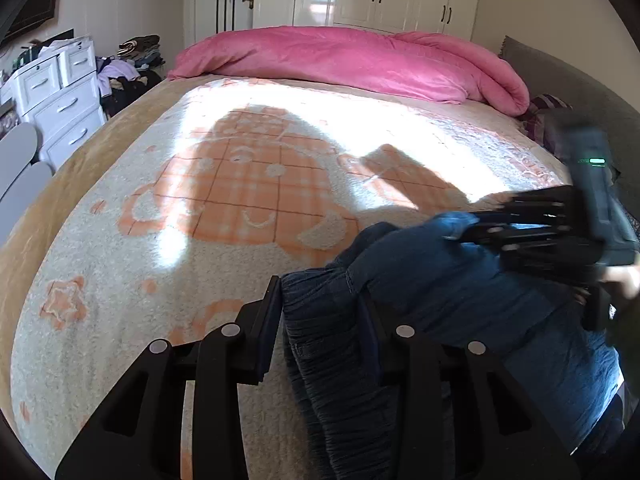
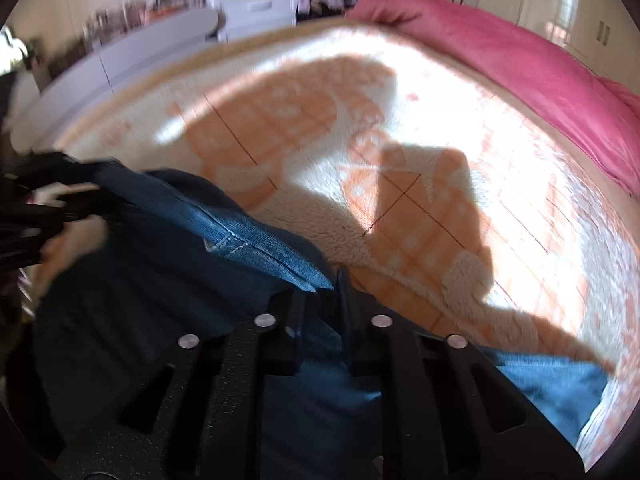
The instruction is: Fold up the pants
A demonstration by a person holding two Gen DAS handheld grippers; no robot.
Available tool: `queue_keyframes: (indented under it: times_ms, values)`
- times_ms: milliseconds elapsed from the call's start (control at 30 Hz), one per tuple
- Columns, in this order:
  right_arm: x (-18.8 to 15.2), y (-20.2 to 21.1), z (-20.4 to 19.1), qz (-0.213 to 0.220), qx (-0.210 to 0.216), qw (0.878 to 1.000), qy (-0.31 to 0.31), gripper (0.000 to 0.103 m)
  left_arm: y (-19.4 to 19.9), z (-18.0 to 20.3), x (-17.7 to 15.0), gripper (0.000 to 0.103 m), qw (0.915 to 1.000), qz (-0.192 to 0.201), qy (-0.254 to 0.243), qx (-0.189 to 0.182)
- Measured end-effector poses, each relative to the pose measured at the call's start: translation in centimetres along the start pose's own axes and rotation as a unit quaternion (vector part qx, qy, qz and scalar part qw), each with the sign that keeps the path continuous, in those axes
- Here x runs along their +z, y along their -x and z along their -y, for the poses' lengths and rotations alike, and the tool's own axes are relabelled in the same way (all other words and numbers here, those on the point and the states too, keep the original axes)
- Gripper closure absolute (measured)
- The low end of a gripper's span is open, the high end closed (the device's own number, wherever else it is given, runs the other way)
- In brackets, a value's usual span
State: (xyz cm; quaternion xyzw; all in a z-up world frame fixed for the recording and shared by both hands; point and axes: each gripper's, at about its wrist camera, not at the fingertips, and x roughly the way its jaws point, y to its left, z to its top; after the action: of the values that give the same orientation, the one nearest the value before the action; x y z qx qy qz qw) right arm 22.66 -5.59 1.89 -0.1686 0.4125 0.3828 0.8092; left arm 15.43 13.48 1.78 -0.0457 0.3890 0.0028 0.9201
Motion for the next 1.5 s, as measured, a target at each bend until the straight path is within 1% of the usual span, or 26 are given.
queue_keyframes:
  times_ms: [133,233,333,500,633,733,767,867,933,1000,1100,1167,1233,1300,1367,1433,1500]
  values:
    - [-1.4,4.3,-1.2,0.048,0.012,0.999,-0.024,0.096,1.1,0.0,-0.3,0.069,0.9999,0.011,0.004,-0.007]
    - [-3.0,6.7,-3.0,0.068,0.008,0.997,-0.031,0.096,2.8,0.5,-0.8,0.069,0.9994,0.031,0.004,-0.017]
    - [-5.2,8.9,-4.1,0.078,0.02,0.996,-0.049,0.096,4.4,1.1,-1.8,0.069,0.9988,0.042,0.005,-0.024]
    - [-8.5,11.1,-7.4,0.084,0.026,0.995,-0.05,0.096,6.7,1.7,-3.8,0.068,0.9984,0.045,-0.01,-0.032]
    - [-10.8,11.6,-9.8,0.071,0.042,0.995,-0.056,0.096,7.8,1.8,-5.8,0.068,0.9987,0.025,-0.02,-0.039]
    - [-12.5,11.7,-11.4,0.059,0.05,0.995,-0.066,0.096,8.6,2.1,-7.6,0.068,0.9986,0.011,-0.038,-0.035]
    - [-13.0,11.9,-11.8,0.059,0.053,0.994,-0.07,0.096,8.9,2.1,-8.2,0.068,0.9985,0.005,-0.038,-0.04]
    - [-14.1,11.7,-12.5,0.047,0.059,0.994,-0.079,0.096,9.1,1.9,-9.9,0.067,0.9977,-0.018,-0.036,-0.054]
    - [-14.8,11.3,-13.2,0.031,0.048,0.996,-0.062,0.096,9.0,1.9,-10.7,0.066,0.9971,-0.029,-0.037,-0.06]
    - [-15.4,11.0,-13.6,0.02,0.049,0.997,-0.059,0.096,9.2,1.7,-11.5,0.066,0.9964,-0.041,-0.028,-0.069]
    - [-16.2,10.8,-14.1,0.011,0.062,0.996,-0.063,0.096,9.8,1.2,-12.2,0.065,0.9958,-0.048,-0.017,-0.076]
    - [-16.6,10.2,-14.7,0.002,0.052,0.997,-0.051,0.094,10.4,1.0,-12.4,0.065,0.9958,-0.056,-0.011,-0.071]
    - [-17.0,9.9,-15.0,-0.002,0.05,0.998,-0.049,0.094,11.7,0.9,-12.4,0.066,0.9968,-0.05,-0.01,-0.062]
    - [-17.2,9.8,-15.2,-0.003,0.056,0.997,-0.051,0.094,13.0,1.1,-12.1,0.066,0.9974,-0.035,-0.005,-0.064]
    - [-17.3,9.5,-15.6,-0.004,0.06,0.997,-0.053,0.093,14.0,2.1,-11.2,0.066,0.9964,-0.014,-0.006,-0.083]
    - [-17.3,9.3,-15.9,-0.003,0.064,0.997,-0.052,0.091,13.6,3.8,-10.6,0.066,0.9946,-0.011,-0.014,-0.103]
    - [-17.4,9.2,-16.0,-0.002,0.072,0.996,-0.057,0.087,12.4,5.3,-10.2,0.066,0.9938,-0.017,-0.027,-0.106]
